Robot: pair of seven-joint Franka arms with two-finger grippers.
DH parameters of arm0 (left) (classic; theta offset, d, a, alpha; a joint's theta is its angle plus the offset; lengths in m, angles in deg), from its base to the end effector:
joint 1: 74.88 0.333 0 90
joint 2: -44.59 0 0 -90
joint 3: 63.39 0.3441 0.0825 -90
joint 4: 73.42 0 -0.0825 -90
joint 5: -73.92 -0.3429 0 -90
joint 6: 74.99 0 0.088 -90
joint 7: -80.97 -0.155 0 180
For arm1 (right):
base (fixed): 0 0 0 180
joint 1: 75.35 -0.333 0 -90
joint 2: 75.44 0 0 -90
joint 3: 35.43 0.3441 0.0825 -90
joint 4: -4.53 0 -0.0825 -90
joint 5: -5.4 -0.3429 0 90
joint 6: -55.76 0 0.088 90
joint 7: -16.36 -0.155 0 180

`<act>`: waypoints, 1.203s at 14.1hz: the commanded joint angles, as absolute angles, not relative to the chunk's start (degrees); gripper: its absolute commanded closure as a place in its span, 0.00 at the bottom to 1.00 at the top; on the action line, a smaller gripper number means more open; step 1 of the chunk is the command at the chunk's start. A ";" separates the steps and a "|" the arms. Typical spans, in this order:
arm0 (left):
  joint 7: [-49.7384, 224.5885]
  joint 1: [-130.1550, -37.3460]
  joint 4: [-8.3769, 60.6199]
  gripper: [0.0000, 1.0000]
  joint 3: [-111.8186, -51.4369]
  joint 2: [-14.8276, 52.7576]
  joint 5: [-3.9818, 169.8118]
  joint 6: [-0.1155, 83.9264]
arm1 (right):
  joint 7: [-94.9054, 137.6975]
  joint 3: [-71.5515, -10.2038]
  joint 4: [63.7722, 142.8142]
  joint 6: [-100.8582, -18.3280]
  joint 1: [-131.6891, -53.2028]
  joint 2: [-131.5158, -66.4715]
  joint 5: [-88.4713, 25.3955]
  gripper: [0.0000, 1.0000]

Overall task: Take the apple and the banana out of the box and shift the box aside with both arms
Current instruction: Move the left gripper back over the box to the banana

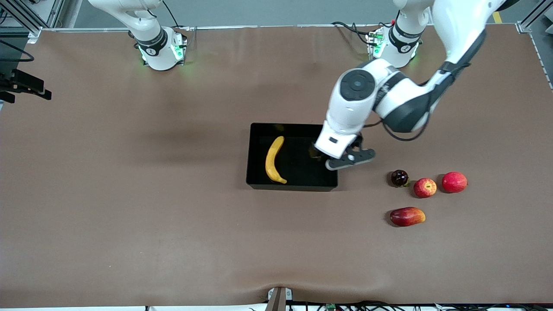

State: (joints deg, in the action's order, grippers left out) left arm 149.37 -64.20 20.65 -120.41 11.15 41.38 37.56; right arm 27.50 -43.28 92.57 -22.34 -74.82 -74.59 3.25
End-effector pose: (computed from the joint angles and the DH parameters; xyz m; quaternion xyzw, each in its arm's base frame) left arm 0.5366 -0.3478 0.3870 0.9918 0.1248 0.0268 0.0004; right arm 0.4740 -0.0639 0.6106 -0.9963 -0.0265 0.0748 0.0328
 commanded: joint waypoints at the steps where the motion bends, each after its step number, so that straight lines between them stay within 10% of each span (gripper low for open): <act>1: 153.38 -70.63 17.12 0.00 -117.11 9.17 41.23 36.45 | 27.44 -42.81 93.39 -22.28 -73.94 -73.60 2.32 0.00; 17: 156.82 -95.96 8.59 0.00 -96.79 -3.04 41.93 47.77 | 27.44 -42.81 93.83 -22.28 -73.94 -73.60 2.32 0.00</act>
State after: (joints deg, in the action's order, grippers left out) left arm 156.30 -93.96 11.29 -98.39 -1.39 41.54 46.29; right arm 27.50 -43.29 92.86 -22.34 -74.82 -74.59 3.21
